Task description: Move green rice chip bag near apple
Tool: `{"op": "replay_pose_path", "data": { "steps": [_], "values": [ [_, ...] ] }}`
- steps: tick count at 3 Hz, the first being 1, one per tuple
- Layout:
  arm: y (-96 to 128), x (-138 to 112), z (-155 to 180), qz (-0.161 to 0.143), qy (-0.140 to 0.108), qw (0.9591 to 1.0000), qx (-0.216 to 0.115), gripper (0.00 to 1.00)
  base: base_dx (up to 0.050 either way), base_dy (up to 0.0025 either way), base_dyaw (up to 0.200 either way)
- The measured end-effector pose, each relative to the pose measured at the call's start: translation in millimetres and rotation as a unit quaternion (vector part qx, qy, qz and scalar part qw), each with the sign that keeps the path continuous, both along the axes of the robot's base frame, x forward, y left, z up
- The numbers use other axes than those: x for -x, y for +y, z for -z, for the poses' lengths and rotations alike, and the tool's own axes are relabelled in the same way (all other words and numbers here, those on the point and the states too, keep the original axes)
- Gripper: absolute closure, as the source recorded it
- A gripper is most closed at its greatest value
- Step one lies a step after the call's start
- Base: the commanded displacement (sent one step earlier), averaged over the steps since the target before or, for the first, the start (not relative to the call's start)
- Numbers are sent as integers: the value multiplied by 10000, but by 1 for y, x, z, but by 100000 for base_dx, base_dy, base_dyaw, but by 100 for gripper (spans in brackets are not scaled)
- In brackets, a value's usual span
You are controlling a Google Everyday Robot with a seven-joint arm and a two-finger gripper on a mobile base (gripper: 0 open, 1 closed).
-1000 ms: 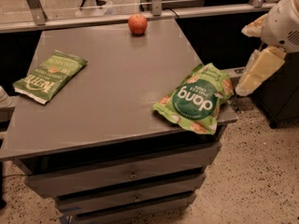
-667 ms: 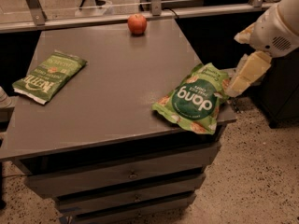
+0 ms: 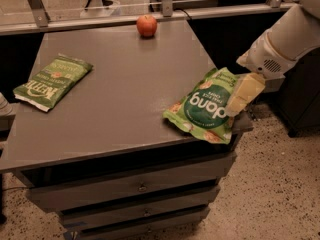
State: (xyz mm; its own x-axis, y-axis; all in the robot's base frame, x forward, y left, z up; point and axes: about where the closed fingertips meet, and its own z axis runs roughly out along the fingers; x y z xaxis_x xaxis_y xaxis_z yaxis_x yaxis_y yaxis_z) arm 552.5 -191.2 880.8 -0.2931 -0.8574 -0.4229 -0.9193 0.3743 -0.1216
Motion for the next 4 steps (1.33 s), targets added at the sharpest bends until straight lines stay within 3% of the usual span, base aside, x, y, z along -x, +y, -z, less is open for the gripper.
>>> {"op": "replay_pose_path", "data": {
  "steps": [1, 2, 3, 4],
  "values": [
    [9, -3, 21, 71, 196, 9997, -124, 0, 0, 0, 0],
    [16, -4, 33, 147, 376, 9986, -345, 17, 0, 0, 0],
    [22, -3, 31, 215, 489, 9967, -608, 41, 0, 0, 0],
    [32, -6, 13, 250, 441, 9947, -897, 64, 0, 0, 0]
  ]
}}
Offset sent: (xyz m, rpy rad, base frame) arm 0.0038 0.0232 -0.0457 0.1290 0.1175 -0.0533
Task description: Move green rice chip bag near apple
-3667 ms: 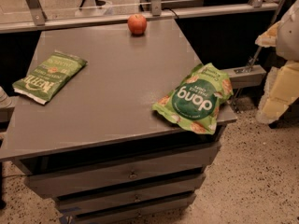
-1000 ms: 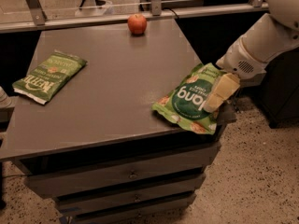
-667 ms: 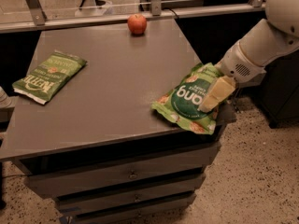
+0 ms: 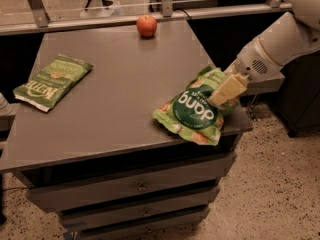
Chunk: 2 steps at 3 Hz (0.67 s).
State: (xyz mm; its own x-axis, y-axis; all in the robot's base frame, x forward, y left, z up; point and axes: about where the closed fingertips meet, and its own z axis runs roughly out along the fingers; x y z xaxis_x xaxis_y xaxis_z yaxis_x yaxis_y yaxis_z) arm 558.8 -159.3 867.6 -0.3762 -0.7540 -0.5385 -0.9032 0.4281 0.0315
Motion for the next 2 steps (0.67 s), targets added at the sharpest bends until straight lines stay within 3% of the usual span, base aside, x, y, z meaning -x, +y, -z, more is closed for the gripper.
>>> {"op": "replay_pose_path", "data": {
  "steps": [1, 2],
  "values": [
    [11, -6, -26, 137, -159, 9992, -338, 87, 0, 0, 0],
    [23, -13, -48, 313, -307, 9972, -605, 100, 0, 0, 0]
  ]
}}
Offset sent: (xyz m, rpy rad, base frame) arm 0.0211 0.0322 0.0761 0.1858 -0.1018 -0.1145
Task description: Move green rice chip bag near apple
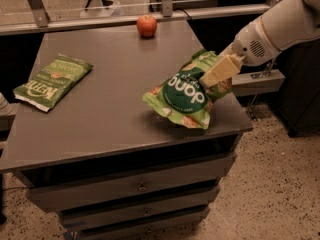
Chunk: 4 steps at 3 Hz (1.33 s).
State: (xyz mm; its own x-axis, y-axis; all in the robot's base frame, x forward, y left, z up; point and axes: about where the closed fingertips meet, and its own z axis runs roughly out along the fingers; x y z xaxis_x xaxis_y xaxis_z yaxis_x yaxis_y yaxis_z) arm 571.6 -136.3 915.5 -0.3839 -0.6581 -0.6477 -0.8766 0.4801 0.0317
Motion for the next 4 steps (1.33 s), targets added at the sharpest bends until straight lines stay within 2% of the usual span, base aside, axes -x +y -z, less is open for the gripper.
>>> {"op": "replay_pose_path", "data": {
  "steps": [1, 2, 3, 4],
  "values": [
    [7, -6, -17, 266, -130, 9991, -312, 100, 0, 0, 0],
    [8, -6, -17, 266, -130, 9991, -312, 100, 0, 0, 0],
    [7, -10, -19, 377, -341, 9977, -456, 100, 0, 0, 0],
    [-1, -46, -17, 576, -625, 9950, -520, 100, 0, 0, 0]
  ]
}}
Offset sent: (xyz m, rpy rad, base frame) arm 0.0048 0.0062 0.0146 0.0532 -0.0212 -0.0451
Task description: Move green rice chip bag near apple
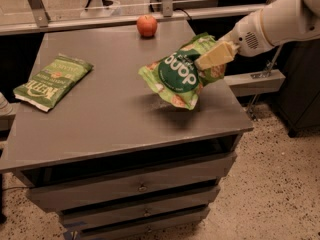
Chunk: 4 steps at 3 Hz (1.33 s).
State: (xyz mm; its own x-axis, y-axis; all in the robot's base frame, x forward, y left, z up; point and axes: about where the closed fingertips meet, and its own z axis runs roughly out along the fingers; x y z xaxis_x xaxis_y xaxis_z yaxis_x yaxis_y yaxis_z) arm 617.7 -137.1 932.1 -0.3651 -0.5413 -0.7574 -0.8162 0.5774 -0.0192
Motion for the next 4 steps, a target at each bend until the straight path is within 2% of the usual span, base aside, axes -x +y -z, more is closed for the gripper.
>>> {"op": "replay_pose_path", "data": {
  "steps": [1, 2, 3, 4],
  "values": [
    [-13, -52, 0, 127, -233, 9996, 98, 100, 0, 0, 0],
    [-25, -104, 6, 201, -300, 9992, 175, 100, 0, 0, 0],
    [-31, -143, 20, 151, -314, 9987, 374, 100, 0, 0, 0],
    [-37, -174, 6, 260, -632, 9969, 386, 100, 0, 0, 0]
  ]
}}
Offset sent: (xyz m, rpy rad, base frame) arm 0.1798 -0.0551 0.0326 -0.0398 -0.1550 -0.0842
